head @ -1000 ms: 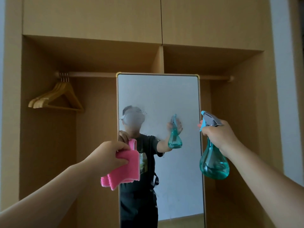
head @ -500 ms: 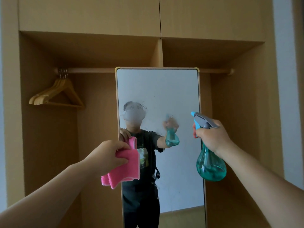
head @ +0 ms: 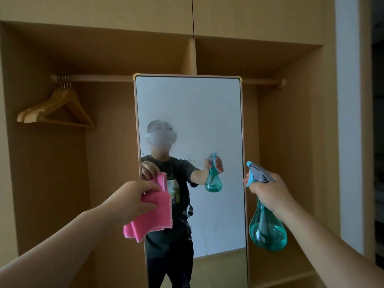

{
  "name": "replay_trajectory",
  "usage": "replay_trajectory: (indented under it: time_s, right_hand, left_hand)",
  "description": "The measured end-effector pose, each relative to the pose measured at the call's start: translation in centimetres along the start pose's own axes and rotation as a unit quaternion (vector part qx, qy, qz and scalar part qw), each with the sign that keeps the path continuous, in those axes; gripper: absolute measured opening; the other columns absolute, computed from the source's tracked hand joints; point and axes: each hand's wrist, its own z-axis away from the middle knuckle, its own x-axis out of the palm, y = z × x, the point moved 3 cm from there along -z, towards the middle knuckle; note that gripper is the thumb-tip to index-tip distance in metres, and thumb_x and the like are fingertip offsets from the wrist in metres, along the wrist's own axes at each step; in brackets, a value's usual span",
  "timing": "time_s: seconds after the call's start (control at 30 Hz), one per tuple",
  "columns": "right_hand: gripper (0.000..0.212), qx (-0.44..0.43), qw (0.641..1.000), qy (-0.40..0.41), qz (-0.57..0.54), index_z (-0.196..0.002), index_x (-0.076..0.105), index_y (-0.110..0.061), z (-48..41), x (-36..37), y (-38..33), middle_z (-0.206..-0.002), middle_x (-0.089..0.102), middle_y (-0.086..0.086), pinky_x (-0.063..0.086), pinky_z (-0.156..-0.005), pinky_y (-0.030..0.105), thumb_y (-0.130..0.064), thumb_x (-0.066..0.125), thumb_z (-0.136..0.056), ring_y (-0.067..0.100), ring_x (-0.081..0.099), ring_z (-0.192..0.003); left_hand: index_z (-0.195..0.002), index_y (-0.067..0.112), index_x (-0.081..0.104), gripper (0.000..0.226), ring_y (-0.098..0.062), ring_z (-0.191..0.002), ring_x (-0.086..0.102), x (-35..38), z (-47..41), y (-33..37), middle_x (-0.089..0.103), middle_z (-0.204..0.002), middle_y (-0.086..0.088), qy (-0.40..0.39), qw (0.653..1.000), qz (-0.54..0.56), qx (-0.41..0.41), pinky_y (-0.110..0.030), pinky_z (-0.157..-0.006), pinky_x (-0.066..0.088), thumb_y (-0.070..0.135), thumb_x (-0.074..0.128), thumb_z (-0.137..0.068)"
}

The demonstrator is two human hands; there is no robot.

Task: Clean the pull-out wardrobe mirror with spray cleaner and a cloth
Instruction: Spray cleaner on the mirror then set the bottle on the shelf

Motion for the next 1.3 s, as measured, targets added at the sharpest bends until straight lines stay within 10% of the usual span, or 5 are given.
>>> replay_trajectory:
  time_s: [0.77, 1.3]
  right_hand:
    - [0.019, 0.025, 0.998, -0.061, 0.01, -0.107, 0.061, -0.004, 2.6, 2.7, 3.2, -0.109, 0.059, 0.028, 0.043, -0.061, 0.027, -0.006, 0.058, -0.088, 0.041, 0.059, -0.098]
    - [0.011, -0.043, 0.995, -0.077, -0.039, -0.09, 0.057, 0.01, 3.9, 8.3, 0.4, -0.076, 0.05, 0.022, 0.04, -0.061, 0.031, 0.0, 0.056, -0.085, 0.027, 0.048, -0.073]
  left_hand:
    - [-0.117, 0.039, 0.061, 0.034, -0.004, -0.092, 0.059, 1.4, 1.9, -1.1, 0.061, -0.103, 0.019, -0.032, 0.999, -0.006, -0.015, -0.026, -0.083, 0.055, 0.022, 0.067, -0.088]
    - [-0.107, 0.044, 0.056, 0.032, 0.003, -0.089, 0.056, -0.9, 5.1, -3.8, 0.058, -0.095, 0.028, -0.024, 0.999, 0.003, -0.032, -0.018, -0.075, 0.051, 0.019, 0.065, -0.089]
